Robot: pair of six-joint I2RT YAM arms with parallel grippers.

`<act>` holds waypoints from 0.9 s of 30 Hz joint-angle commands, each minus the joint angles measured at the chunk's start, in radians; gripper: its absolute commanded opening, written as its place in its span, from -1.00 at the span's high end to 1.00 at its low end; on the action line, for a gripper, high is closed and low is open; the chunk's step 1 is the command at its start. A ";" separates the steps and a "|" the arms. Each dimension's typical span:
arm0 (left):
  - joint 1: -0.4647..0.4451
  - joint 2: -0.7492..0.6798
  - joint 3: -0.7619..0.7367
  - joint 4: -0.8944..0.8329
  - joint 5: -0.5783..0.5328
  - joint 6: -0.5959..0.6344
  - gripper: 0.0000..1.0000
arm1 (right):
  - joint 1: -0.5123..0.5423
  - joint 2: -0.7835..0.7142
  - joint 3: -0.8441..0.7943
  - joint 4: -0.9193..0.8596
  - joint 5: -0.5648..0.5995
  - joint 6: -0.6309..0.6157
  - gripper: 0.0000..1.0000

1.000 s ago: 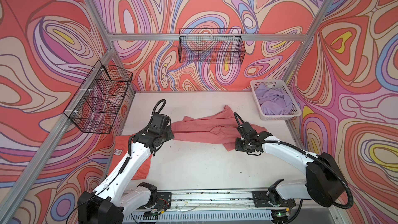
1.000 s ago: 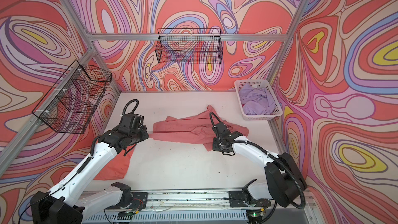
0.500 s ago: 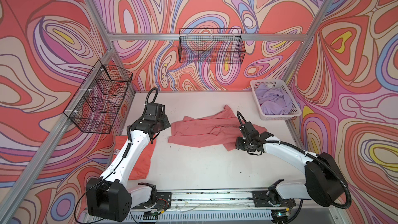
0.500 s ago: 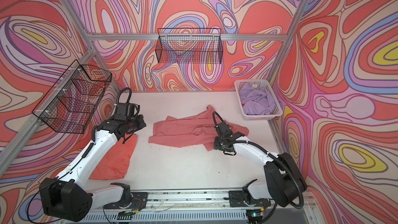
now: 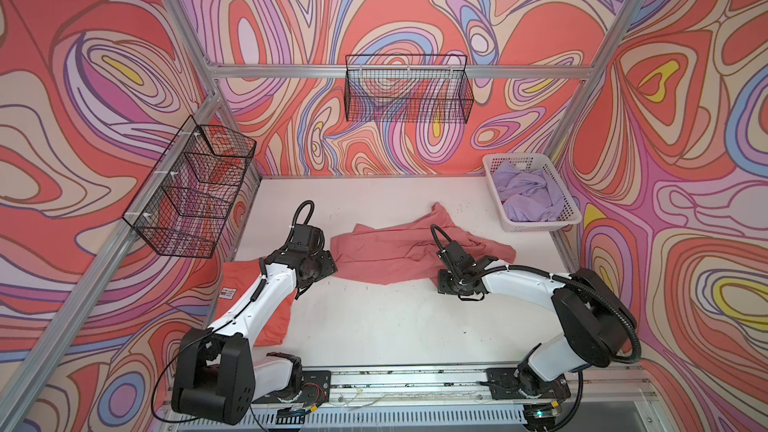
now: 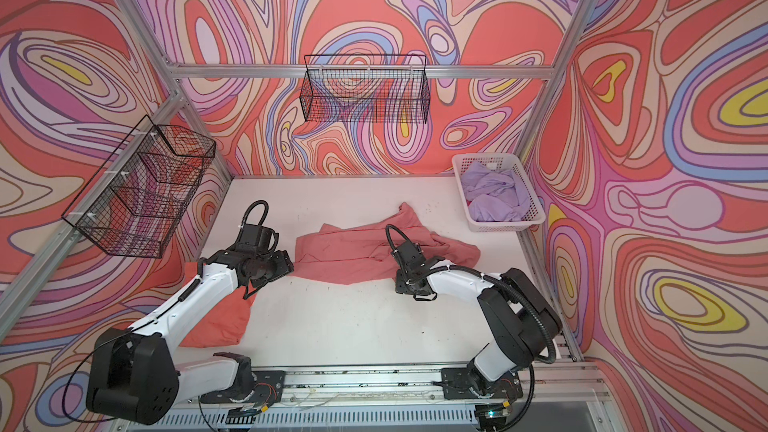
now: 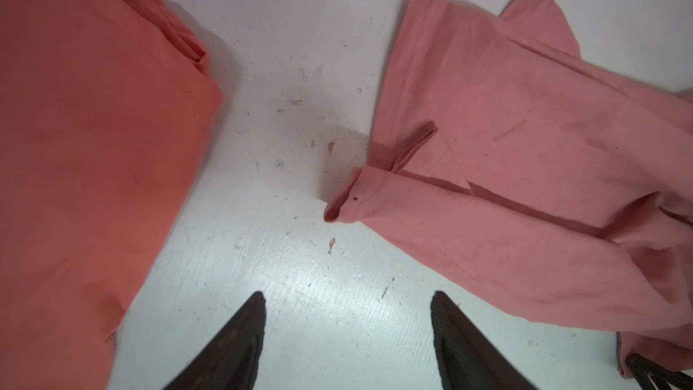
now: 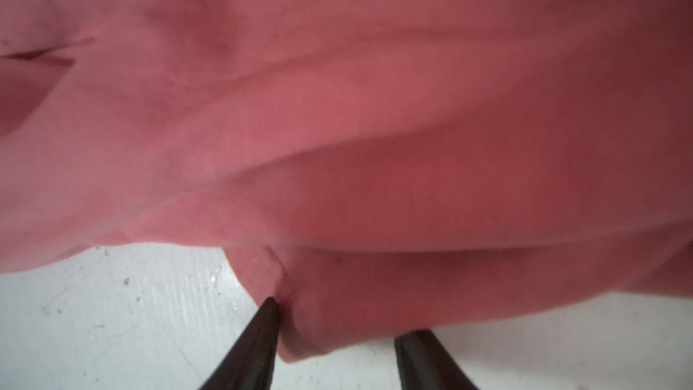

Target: Fold and stack the t-shirts

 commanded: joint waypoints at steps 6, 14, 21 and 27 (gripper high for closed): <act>-0.003 0.179 0.000 0.175 -0.018 0.018 -0.21 | 0.001 -0.030 -0.044 -0.045 0.030 0.011 0.91; -0.008 0.284 0.037 0.247 -0.009 0.023 0.25 | 0.001 -0.037 -0.034 -0.051 0.032 0.003 1.00; -0.033 0.249 0.011 0.240 -0.044 0.001 1.00 | 0.001 -0.047 -0.018 -0.062 0.054 -0.005 1.00; -0.024 0.162 0.070 0.189 -0.096 0.009 1.00 | -0.010 -0.110 0.017 -0.147 0.093 -0.045 1.00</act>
